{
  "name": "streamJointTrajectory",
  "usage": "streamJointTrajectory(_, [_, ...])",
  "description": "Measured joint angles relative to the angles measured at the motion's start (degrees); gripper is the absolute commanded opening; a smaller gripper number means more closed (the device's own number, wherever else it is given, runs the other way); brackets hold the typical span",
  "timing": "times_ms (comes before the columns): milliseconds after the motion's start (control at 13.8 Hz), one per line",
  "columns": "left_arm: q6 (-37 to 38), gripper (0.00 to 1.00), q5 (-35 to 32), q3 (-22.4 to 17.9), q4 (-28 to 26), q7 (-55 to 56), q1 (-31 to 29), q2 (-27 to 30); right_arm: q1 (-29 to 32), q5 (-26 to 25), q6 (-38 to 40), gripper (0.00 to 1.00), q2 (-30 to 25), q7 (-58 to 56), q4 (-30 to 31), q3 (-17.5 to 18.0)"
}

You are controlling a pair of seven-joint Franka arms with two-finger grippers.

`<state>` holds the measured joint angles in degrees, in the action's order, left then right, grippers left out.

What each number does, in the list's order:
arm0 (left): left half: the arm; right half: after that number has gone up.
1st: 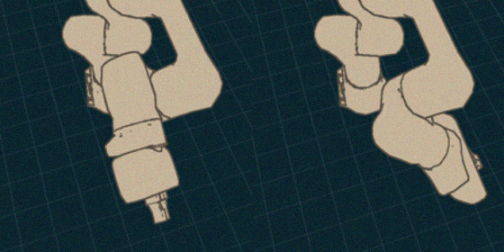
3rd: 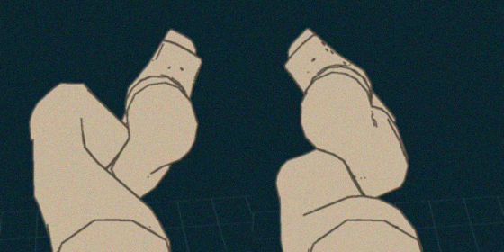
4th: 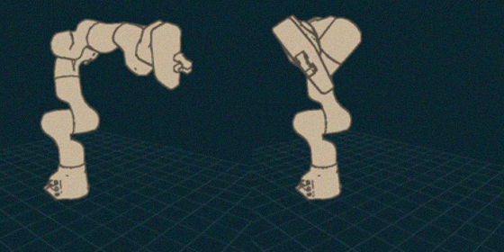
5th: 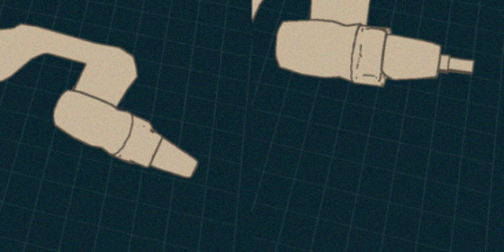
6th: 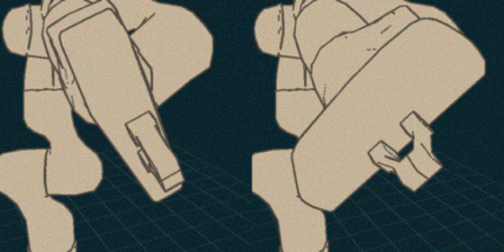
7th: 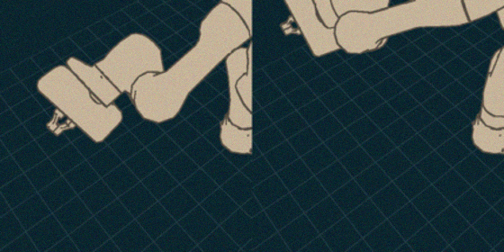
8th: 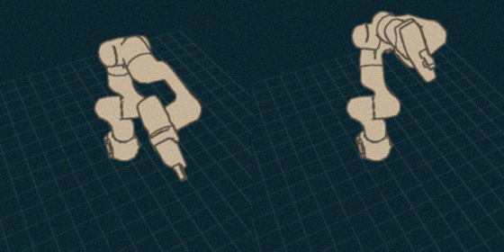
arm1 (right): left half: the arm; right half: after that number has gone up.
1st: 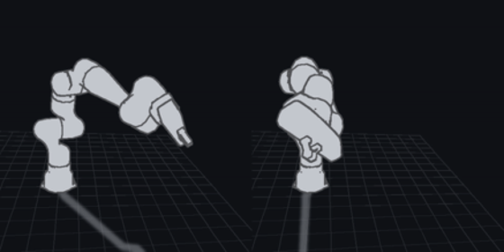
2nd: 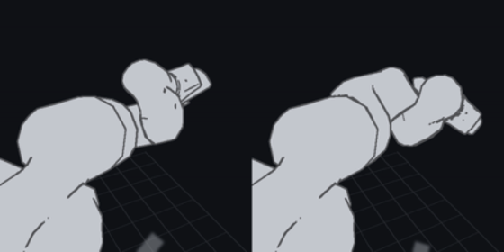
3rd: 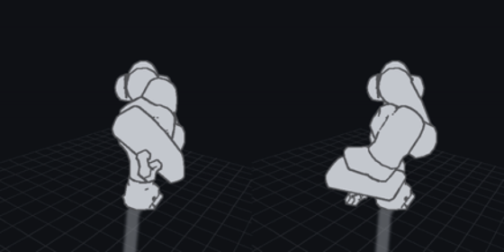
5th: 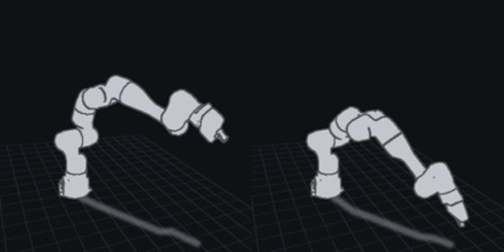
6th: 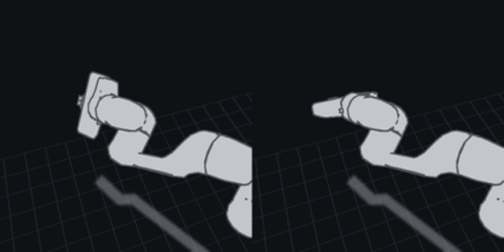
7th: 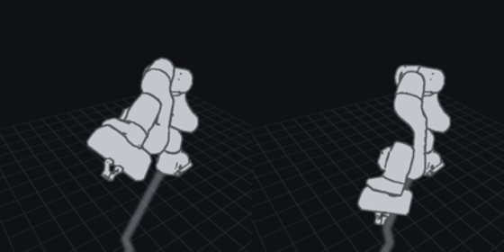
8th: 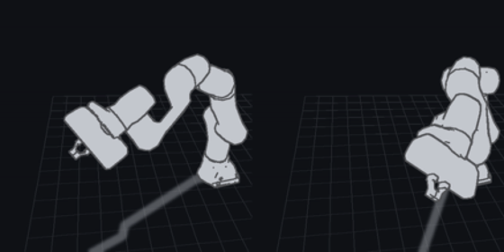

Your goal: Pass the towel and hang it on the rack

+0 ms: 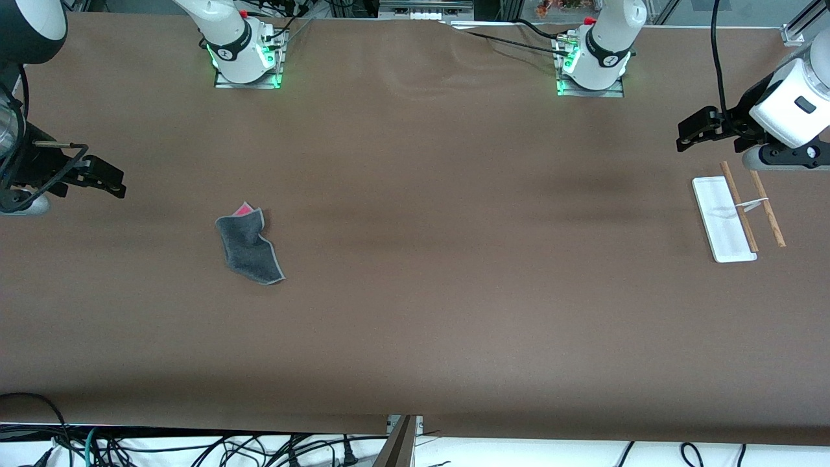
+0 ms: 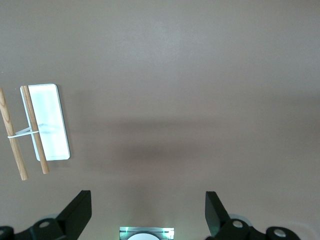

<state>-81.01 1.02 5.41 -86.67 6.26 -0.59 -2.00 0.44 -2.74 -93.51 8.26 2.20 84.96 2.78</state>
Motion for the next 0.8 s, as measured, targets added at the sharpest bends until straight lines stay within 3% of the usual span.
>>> streamJointTrajectory(795, [0.0,1.00,0.0,0.0,-0.2,0.0,-0.2,0.0,-0.3,0.0,-0.7,1.00,1.2,0.1,0.3,0.1])
